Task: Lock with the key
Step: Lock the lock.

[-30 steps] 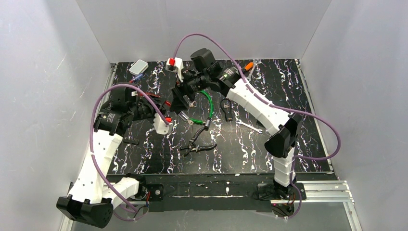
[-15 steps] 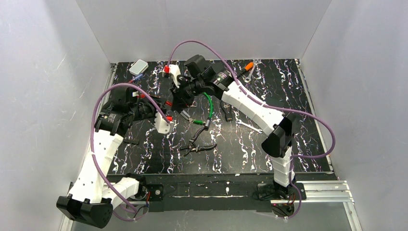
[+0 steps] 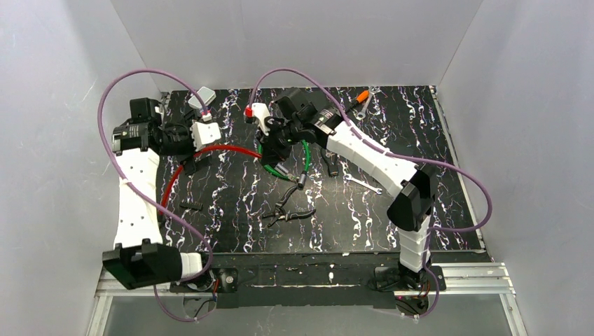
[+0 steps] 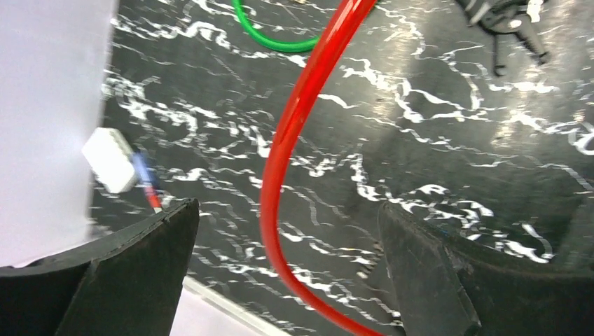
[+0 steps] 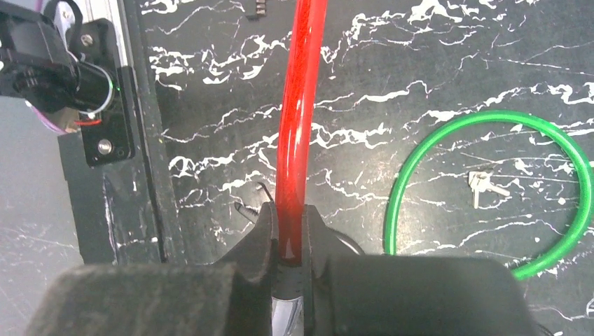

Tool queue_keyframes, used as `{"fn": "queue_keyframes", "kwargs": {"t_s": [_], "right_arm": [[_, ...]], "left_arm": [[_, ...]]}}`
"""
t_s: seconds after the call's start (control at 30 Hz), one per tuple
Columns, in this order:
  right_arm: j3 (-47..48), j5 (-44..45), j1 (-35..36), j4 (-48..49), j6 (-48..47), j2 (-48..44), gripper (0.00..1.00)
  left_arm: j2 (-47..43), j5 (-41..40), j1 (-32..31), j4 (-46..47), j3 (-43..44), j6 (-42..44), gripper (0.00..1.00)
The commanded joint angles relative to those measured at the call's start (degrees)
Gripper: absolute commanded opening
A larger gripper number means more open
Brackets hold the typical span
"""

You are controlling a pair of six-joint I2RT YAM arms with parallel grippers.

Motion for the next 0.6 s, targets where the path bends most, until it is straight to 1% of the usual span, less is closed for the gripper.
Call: {"fn": "queue_keyframes", "kwargs": {"t_s": [0.0,0.07,0.17,0.23,0.3,0.37,0.43,0.5,0.53,0.57], "right_arm": [[-1.79,-0.86,-0.07,4.32,-3.76,-6.37,0.01],[-2.74,-0.96,-0.08,4.95,-4.3,-7.04,0.01],[-3.7,-1.42,-0.08,5.48,-5.36,-7.83,0.01],[-4.28,-2.25,-0.08,5.67,-6.48,-8.47,0.01],[-5.74,-3.03,-0.08,6.66,-7.4,-9.5,0.01],[-7.94,-3.17,-0.08,8.91,-8.23,-11.08,0.01],[-9.96,-2.24,-0.18,10.72,-8.41,-12.51,0.01],[-11.26,-1.32,-0.66,12.3,-7.78,-13.31,0.01],[-12.0,-1.11,-1.24,13.48,-7.0,-13.67,0.01],[-12.85,-1.06,-2.0,15.03,-5.9,-14.13,0.01]], "left_arm": [[2.53,8.58,3.94,-8.42,-0.52,-0.15,0.98],[3.88,9.88,5.32,-6.58,-1.65,-1.11,0.98],[6.62,11.64,6.82,-2.51,-2.54,-5.35,0.97],[8.4,12.73,7.86,-0.59,-2.55,-7.11,0.9],[9.96,14.41,8.92,0.87,-2.52,-9.04,0.81],[10.6,15.66,9.4,0.86,-2.6,-10.12,0.65],[9.38,17.23,9.61,0.55,-2.5,-11.62,0.42],[6.46,19.06,9.66,0.51,-1.99,-14.09,0.16],[4.85,19.89,9.67,0.65,-1.47,-15.96,0.05],[3.26,20.55,9.65,1.11,-0.61,-18.91,0.0]]}}
